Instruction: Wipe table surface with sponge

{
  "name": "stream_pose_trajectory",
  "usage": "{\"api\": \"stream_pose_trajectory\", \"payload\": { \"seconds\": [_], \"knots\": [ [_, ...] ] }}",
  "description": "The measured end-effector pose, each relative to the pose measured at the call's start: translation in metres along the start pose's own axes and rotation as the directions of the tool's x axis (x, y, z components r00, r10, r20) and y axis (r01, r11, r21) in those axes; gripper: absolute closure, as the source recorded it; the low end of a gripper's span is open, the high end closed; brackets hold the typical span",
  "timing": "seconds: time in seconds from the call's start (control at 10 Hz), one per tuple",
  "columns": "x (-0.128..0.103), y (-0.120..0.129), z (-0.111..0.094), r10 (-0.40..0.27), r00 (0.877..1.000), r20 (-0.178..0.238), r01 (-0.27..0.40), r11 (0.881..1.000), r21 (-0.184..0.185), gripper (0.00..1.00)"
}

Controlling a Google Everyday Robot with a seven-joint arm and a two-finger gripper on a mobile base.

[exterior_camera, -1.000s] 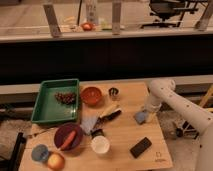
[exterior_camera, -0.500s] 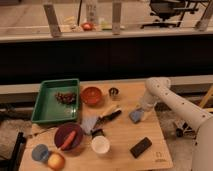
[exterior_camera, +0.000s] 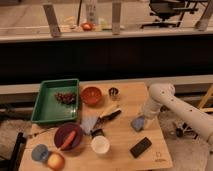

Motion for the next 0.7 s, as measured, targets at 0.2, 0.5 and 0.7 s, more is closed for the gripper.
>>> {"api": "stream_pose_trajectory", "payload": {
  "seconds": [0.2,0.5,0.7],
  "knots": [
    [0.032,0.002,-0.004,0.059,0.998,-0.017,-0.059,0.998,0.004,1.00],
    [0.034,0.001,-0.006,0.059,0.998,-0.020,-0.059,0.998,0.001,1.00],
    [0.034,0.002,-0.006,0.059,0.998,-0.020,-0.059,0.998,0.000,1.00]
  ]
}}
